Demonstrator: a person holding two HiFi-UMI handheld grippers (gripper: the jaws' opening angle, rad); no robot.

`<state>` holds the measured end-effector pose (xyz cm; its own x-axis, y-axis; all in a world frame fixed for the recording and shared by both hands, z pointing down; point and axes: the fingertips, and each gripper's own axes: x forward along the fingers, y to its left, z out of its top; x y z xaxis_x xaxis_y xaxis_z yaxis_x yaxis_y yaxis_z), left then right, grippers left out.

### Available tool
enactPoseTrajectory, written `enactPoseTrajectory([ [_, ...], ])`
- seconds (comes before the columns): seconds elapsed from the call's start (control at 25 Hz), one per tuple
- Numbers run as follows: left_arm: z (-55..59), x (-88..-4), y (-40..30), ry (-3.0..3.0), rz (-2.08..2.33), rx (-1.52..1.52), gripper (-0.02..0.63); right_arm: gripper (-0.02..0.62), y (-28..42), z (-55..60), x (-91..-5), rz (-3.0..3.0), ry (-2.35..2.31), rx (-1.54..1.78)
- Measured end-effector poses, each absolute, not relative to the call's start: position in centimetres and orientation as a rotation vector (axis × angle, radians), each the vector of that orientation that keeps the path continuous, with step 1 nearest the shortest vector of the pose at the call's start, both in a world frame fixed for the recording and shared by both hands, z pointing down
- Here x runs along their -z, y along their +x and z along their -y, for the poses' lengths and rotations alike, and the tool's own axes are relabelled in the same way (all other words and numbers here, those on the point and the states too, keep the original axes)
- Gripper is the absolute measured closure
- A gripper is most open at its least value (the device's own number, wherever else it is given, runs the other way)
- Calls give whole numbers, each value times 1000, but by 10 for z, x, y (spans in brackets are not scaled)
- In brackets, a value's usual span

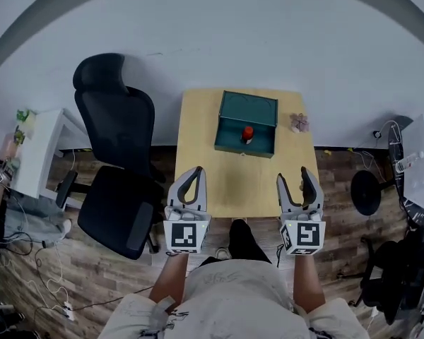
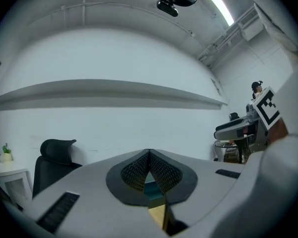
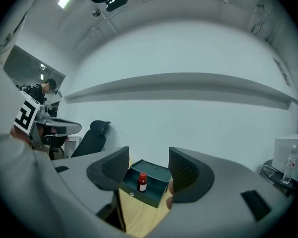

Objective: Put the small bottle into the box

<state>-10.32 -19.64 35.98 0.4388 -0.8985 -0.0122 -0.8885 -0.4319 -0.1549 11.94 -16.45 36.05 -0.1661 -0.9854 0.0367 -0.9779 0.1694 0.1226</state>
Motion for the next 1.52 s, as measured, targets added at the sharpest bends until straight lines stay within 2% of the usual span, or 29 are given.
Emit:
enactPoseTrajectory([
  [0.76, 183, -339, -107, -2524, -1546, 65, 600, 340, 120, 147, -347, 2302, 2019, 147],
  [0.88, 183, -341, -106, -2529, -1546, 77, 599, 372, 122, 147, -348, 2294, 2027, 149],
  [1.24, 182, -345, -99, -2550, -1529, 80, 600, 574, 125, 145, -347, 2249, 2057, 167],
  [1.52, 183, -344, -98, -2553, -1529, 52, 599, 580, 126, 144, -349, 2238, 2062, 164],
])
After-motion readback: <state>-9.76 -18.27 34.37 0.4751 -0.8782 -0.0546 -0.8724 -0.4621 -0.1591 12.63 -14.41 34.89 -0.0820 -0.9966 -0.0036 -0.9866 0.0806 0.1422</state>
